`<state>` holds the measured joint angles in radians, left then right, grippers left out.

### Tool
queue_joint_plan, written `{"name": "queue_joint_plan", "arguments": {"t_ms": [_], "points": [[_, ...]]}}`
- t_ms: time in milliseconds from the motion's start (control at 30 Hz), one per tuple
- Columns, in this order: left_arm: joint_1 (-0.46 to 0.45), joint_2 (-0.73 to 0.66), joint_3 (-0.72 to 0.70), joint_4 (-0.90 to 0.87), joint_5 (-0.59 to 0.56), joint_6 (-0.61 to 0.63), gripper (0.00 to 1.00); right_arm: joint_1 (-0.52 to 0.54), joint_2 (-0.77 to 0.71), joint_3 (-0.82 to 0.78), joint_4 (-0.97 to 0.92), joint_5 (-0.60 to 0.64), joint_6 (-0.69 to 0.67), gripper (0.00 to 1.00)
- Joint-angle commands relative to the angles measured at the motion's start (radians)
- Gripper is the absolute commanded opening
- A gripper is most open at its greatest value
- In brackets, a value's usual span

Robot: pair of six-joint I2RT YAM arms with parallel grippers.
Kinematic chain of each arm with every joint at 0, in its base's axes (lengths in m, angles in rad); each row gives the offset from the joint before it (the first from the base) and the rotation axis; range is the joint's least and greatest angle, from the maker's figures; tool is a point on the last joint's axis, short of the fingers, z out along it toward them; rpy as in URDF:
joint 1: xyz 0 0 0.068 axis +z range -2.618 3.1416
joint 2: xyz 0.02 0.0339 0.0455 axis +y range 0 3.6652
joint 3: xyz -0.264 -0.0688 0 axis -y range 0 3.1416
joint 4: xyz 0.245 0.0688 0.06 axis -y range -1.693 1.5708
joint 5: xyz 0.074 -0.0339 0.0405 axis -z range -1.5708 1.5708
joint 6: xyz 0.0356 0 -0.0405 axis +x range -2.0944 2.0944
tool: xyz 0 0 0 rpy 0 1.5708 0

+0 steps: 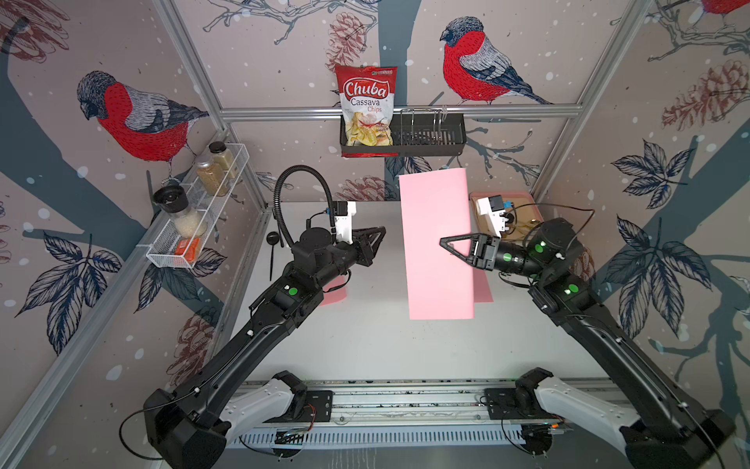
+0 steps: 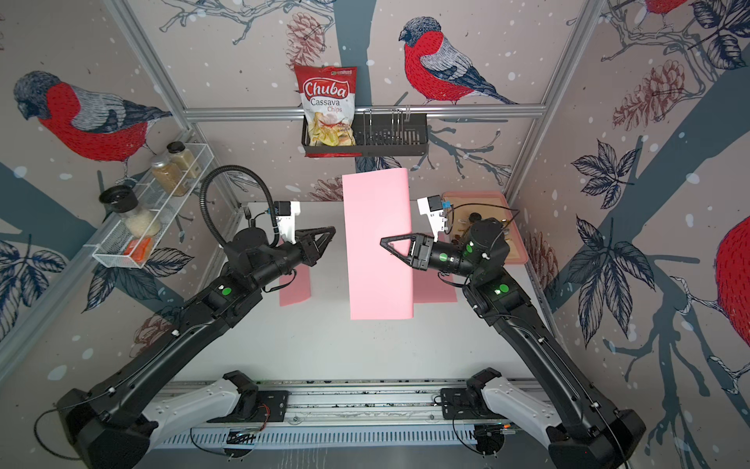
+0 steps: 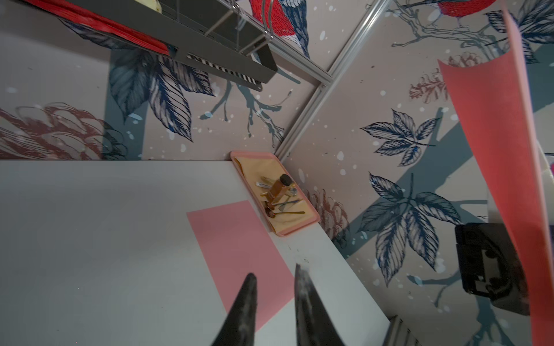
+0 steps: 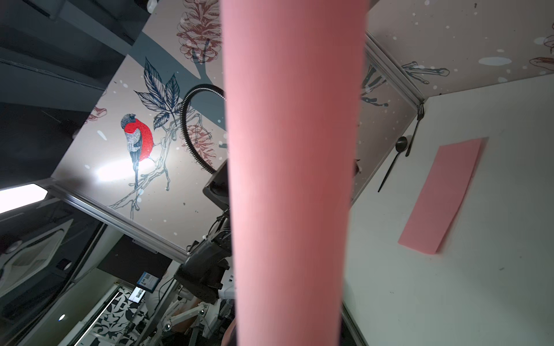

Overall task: Fold the rectangular paper in half along the long edge
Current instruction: Pick up the paper from the center of the board, then fold the paper.

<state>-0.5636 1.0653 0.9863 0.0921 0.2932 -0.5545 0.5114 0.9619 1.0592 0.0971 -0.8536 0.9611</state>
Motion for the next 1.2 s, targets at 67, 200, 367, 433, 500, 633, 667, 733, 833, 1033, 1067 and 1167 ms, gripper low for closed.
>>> {"name": "queue_joint_plan", "arguments": {"t_ms": [67,200,367,433,500,633,667,733,833,1033,1067,1167], "points": [[-0.002,0.056,-0.106,0.459,0.329,-0.291,0.26,-0.002,-0.043,0.0,0.121,-0.03,0.169,0.2],[-0.018,0.104,-0.168,0.759,0.417,-0.492,0.26,-0.008,-0.051,-0.002,0.148,-0.025,0.207,0.2],[-0.056,0.139,-0.156,0.89,0.476,-0.596,0.28,-0.026,-0.047,-0.015,0.195,-0.028,0.26,0.23],[-0.08,0.137,-0.139,0.868,0.48,-0.585,0.31,-0.034,-0.043,-0.016,0.208,-0.03,0.277,0.24],[-0.105,0.133,-0.117,0.83,0.48,-0.562,0.33,-0.04,-0.04,-0.017,0.216,-0.028,0.287,0.24],[-0.151,0.13,-0.071,0.721,0.464,-0.492,0.34,-0.045,-0.036,-0.015,0.21,-0.025,0.291,0.27],[-0.16,0.131,-0.061,0.698,0.459,-0.478,0.35,-0.045,-0.035,-0.015,0.21,-0.024,0.29,0.28],[-0.17,0.134,-0.052,0.683,0.456,-0.466,0.35,-0.046,-0.038,-0.018,0.207,-0.023,0.289,0.31],[-0.175,0.145,-0.044,0.67,0.452,-0.457,0.35,-0.048,-0.035,-0.017,0.191,-0.022,0.279,0.32],[-0.193,0.17,-0.032,0.671,0.45,-0.458,0.35,-0.048,-0.03,-0.022,0.185,-0.022,0.269,0.33],[-0.198,0.174,-0.028,0.672,0.451,-0.458,0.35,-0.05,-0.029,-0.023,0.185,-0.022,0.268,0.33],[-0.209,0.184,-0.017,0.673,0.449,-0.456,0.35,-0.048,-0.026,-0.03,0.19,-0.022,0.265,0.34]]}}
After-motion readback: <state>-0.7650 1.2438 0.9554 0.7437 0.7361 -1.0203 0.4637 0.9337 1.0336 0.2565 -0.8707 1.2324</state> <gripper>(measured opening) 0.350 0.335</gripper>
